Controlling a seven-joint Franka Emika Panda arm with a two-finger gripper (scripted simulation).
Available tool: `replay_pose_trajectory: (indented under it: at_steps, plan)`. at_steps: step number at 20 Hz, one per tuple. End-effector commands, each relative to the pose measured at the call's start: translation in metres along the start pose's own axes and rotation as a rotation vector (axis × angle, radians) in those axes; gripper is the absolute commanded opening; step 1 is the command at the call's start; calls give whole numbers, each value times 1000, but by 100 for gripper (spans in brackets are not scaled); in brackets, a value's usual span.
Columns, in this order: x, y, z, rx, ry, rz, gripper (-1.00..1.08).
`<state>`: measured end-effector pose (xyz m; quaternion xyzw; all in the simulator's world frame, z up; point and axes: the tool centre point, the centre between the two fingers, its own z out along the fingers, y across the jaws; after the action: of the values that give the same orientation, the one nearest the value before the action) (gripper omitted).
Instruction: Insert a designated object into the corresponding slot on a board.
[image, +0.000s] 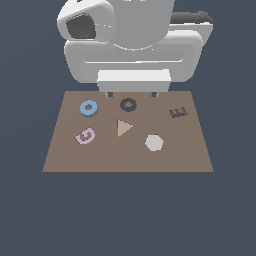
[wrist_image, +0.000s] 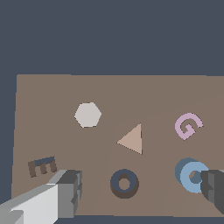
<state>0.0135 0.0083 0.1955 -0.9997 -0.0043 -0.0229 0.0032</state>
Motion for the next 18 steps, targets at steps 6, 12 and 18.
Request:
replay_pose_trajectory:
  at_steps: [6,12,18]
  plan:
    - [-2,2,3,0,-1,-13,100]
    - [-11,10,13,1,-4,-63,100]
    - [-26,24,30,3,-10,-148,100]
